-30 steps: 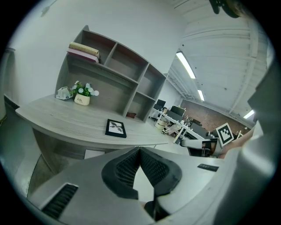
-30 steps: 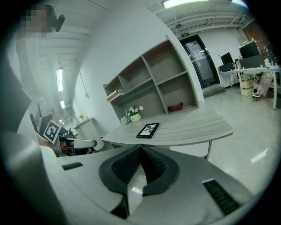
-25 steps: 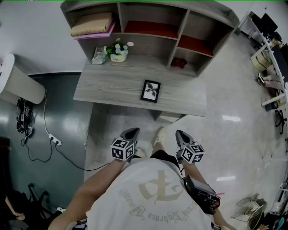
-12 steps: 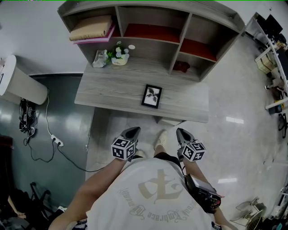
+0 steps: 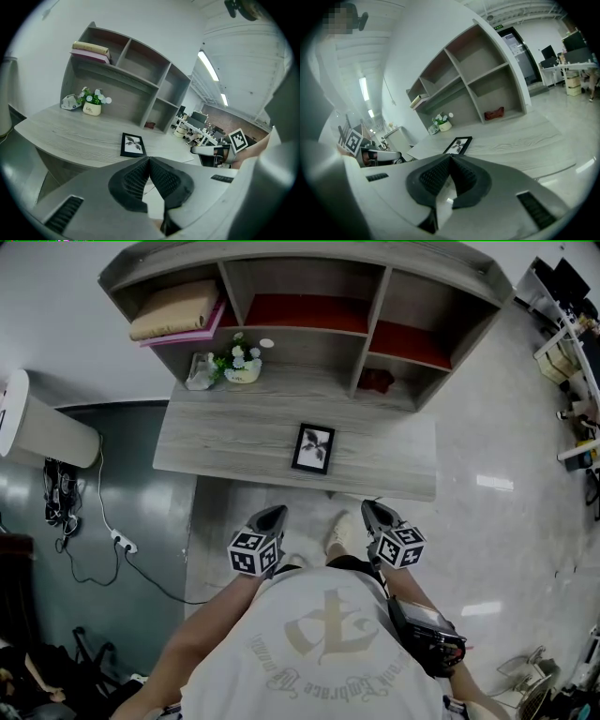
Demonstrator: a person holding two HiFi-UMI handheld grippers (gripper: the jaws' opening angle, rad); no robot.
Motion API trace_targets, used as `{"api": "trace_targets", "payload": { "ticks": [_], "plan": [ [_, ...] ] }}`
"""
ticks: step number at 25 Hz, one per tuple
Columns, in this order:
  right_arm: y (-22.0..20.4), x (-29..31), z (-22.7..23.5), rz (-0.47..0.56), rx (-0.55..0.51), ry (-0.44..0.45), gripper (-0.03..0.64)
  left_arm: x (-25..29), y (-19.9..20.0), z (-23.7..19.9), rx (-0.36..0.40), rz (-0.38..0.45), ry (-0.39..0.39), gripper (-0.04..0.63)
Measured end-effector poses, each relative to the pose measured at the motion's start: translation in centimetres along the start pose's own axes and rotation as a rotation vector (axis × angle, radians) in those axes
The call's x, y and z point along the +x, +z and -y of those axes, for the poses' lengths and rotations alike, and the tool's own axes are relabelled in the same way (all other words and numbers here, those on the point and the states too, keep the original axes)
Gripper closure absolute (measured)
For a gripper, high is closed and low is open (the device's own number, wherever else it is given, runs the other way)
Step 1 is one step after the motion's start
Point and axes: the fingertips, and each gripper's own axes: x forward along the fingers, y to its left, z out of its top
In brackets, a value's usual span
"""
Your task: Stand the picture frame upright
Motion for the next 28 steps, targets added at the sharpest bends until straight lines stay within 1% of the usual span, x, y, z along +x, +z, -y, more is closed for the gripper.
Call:
{"api": "trace_targets", "payload": {
  "ticks": [7, 15, 19, 28],
  "plan": [
    [1.6, 2.3, 1.2, -0.035, -0.015, 0.026, 0.612, 1.8, 0.8, -0.8, -0.032, -0.004, 0.022, 0.586],
    [3.6, 5.0, 2.8, -0.053, -0.018, 0.064, 0.612, 4.1, 2.6, -1.4, -0.036, -0.005, 0.049, 0.586],
    [5.0, 6.0, 4.3, -0.054, -0.017, 0.077, 0.612, 5.7, 3.7, -1.4, -0.035, -0.011, 0.070, 0.586],
    [7.3, 7.3, 8.5, -0.073, 0.001, 0.109, 0.612, 10.2, 6.1, 0.1, -0.026, -0.035, 0.098, 0.586]
  ]
}}
